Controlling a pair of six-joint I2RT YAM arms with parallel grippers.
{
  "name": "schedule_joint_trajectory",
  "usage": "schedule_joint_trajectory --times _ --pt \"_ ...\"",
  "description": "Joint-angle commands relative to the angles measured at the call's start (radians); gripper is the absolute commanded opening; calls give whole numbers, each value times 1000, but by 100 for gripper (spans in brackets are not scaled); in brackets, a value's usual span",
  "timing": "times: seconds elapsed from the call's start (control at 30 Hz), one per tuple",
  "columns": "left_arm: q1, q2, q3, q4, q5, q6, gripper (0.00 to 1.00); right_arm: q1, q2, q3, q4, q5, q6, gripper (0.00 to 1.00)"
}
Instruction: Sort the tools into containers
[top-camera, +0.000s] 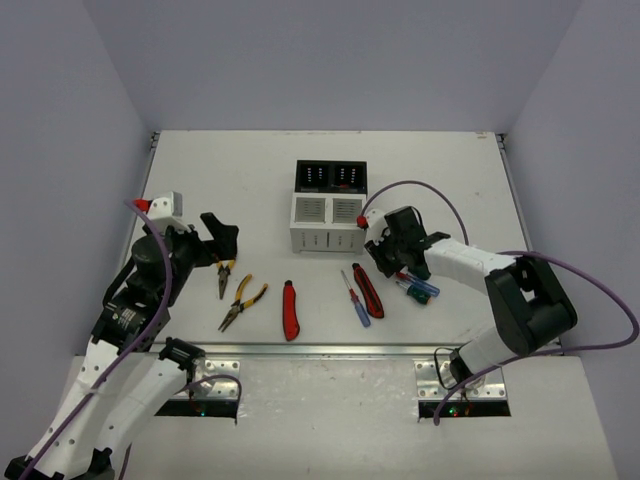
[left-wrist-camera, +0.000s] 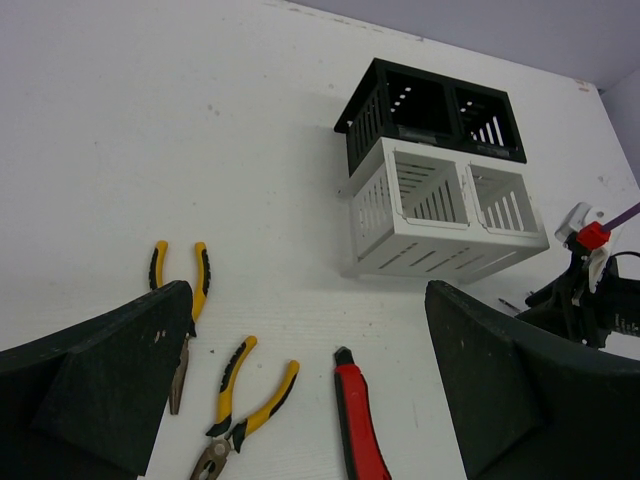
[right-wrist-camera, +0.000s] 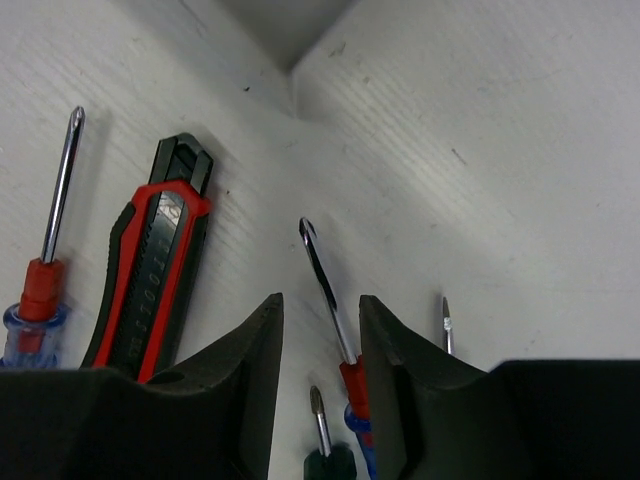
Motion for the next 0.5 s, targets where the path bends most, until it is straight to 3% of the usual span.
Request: schedule_joint_trajectory --times 0.0,0.17,0.47 --pt "-18 -6 1 51 9 7 100 0 10 -26 72 -9 -12 37" --pt "-47 -33 -2 48 -14 4 100 -1 38 -55 124 14 -21 32" --pt "-68 -40 -2 46 -20 1 100 0 10 -51 110 45 -40 11"
